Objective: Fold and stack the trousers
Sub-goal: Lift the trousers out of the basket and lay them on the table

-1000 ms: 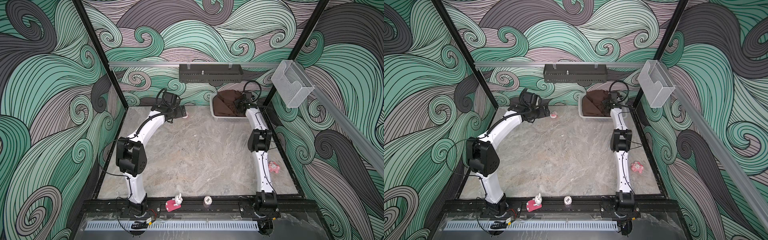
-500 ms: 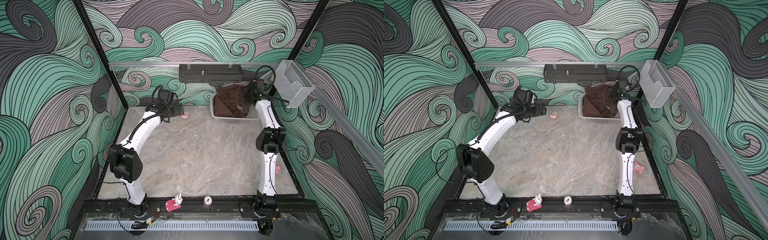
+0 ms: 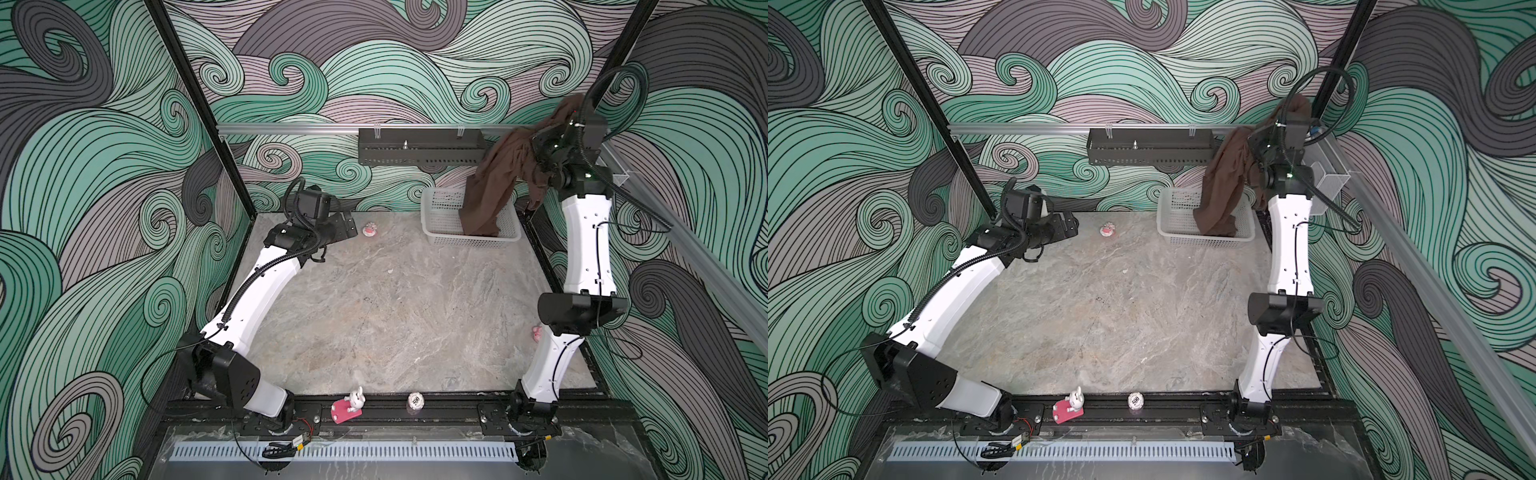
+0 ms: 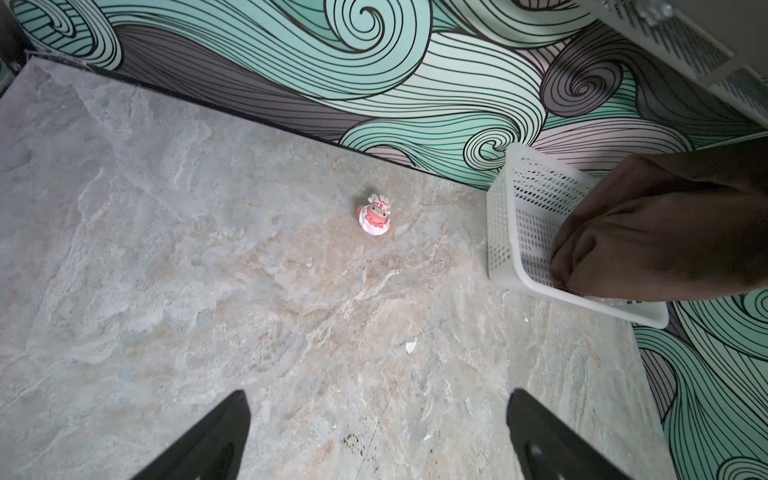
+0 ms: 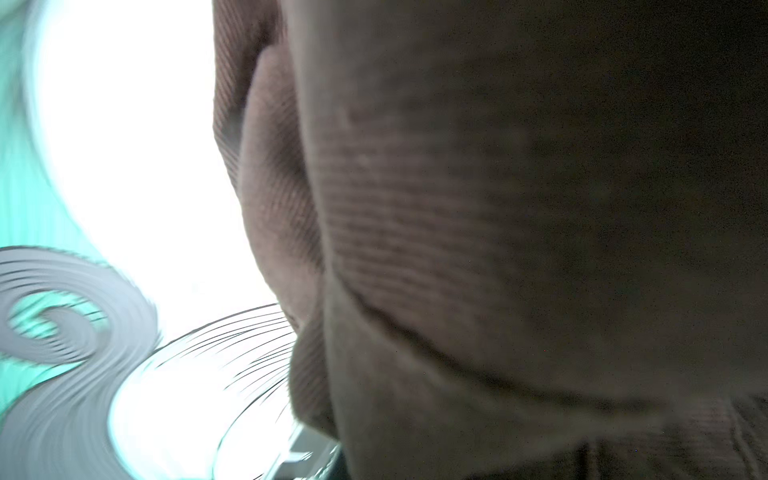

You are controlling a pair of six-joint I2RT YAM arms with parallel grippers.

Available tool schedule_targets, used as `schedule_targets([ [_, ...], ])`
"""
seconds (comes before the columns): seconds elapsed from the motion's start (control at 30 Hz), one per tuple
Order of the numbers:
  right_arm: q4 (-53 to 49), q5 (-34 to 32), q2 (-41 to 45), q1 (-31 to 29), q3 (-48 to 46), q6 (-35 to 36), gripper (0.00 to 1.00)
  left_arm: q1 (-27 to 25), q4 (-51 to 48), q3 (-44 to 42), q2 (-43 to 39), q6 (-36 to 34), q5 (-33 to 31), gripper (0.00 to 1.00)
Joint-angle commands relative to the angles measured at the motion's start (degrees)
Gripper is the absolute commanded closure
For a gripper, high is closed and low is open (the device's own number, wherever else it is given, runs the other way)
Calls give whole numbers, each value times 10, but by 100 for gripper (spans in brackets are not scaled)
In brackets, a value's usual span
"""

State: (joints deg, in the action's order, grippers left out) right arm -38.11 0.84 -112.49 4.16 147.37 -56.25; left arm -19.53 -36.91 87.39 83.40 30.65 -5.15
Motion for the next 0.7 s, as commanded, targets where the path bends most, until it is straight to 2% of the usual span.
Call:
schedule_targets([
  [0.0,26,14,69,-7,25,14,100,5,14,-10,-52,10,-8,1],
  [0.13,195,113,119,-15,-40,-18,100,6,35,-48,-91,27,7,1],
  [0.2,239,134,125,-27,-28,-25,100,5,56,-75,-108,38,26,1],
  [0.37,231,179,85,-55,116,-59,100,5,101,-148,-154,87,54,2],
  [0.53,257,189,127,-97,70,-74,100,5,102,-174,-186,96,49,2],
  [0.67,225,193,163,-141,-2,-46,100,4,91,-179,-202,93,40,2],
])
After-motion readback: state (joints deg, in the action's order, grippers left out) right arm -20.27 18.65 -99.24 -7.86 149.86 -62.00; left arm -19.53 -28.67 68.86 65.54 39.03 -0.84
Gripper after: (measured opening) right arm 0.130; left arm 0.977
